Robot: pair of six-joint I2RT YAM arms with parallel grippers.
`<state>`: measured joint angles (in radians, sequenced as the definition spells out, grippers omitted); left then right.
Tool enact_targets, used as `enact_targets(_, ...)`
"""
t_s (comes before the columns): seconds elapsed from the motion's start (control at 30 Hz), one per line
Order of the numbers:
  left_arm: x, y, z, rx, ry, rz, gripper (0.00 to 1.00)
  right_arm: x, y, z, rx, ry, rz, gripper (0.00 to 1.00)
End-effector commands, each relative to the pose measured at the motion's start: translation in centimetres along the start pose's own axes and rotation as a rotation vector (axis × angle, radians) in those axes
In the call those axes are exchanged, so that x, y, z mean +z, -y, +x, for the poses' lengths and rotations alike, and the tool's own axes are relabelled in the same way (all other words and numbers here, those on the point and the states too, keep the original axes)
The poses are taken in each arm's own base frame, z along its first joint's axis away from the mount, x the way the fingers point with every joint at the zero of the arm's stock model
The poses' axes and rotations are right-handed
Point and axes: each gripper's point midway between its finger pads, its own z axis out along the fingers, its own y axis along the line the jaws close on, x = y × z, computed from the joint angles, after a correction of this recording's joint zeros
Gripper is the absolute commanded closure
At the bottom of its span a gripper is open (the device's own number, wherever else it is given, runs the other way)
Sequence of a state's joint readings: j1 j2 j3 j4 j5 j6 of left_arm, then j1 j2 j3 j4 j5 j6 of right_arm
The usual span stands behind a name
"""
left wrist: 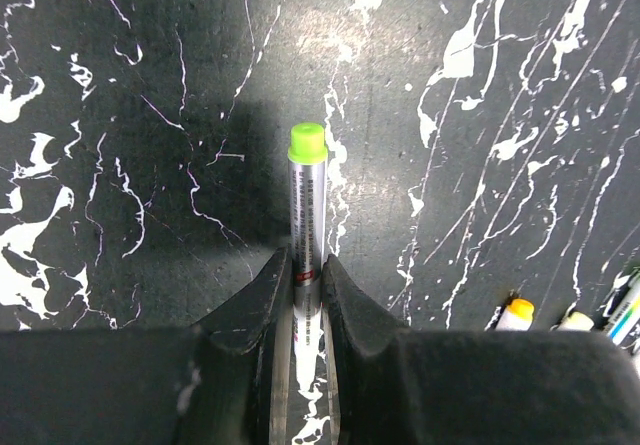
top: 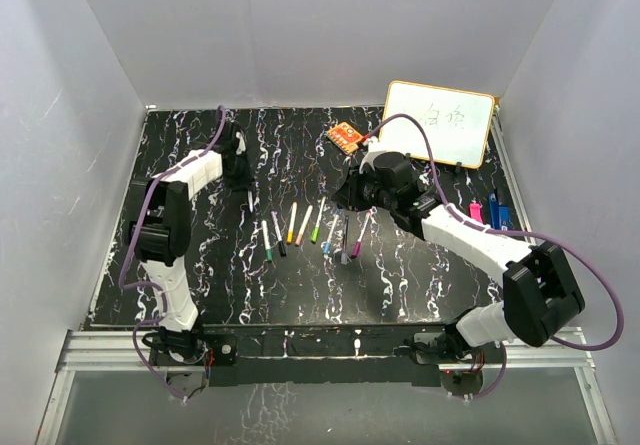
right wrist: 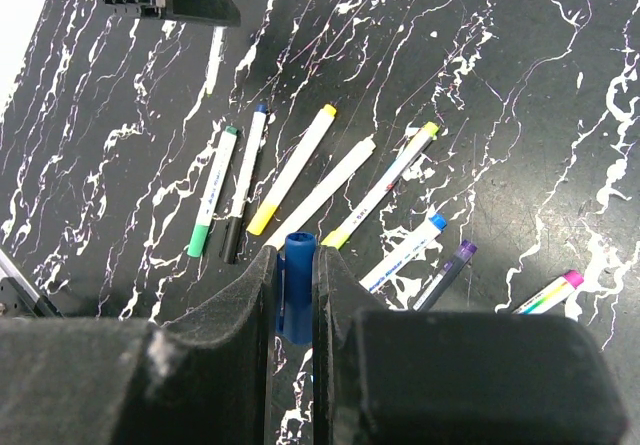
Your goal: Open the pen caps
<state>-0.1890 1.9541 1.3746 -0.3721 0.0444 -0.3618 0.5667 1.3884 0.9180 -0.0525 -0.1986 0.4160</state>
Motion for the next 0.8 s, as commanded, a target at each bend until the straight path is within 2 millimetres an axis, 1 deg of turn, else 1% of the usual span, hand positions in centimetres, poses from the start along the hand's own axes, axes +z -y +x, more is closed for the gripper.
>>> enact_targets(0.0,-0.5,0.1,-0.1,0.016,-0.013,0.015,0.97,-0.7,-0.1,-1.4,-0.021,0.059,-0.001,1.0)
enact_targets(0.13,0.2,-0.2,0.5,0.016,-0.036,0.004,0.94,-0.9,-0.1,-1.6,-0.022,0.065,0.007,1.0)
enact_targets(0.23,0.4,-0.2,0.6,0.016,-0.036,0.003,0.92,-0.9,-0.1,-1.8,-0.025,0.066,0.009,1.0)
enact_targets(0.43,0.6,-0.4,0.8,0.014,-0.04,0.0,0.83,-0.7,0.1,-1.8,-0.025,0.061,0.015,1.0)
enact_targets(0.77,0.9,-0.6,0.9,0.014,-0.048,-0.01,0.79,-0.5,0.2,-1.6,-0.025,0.055,0.019,1.0)
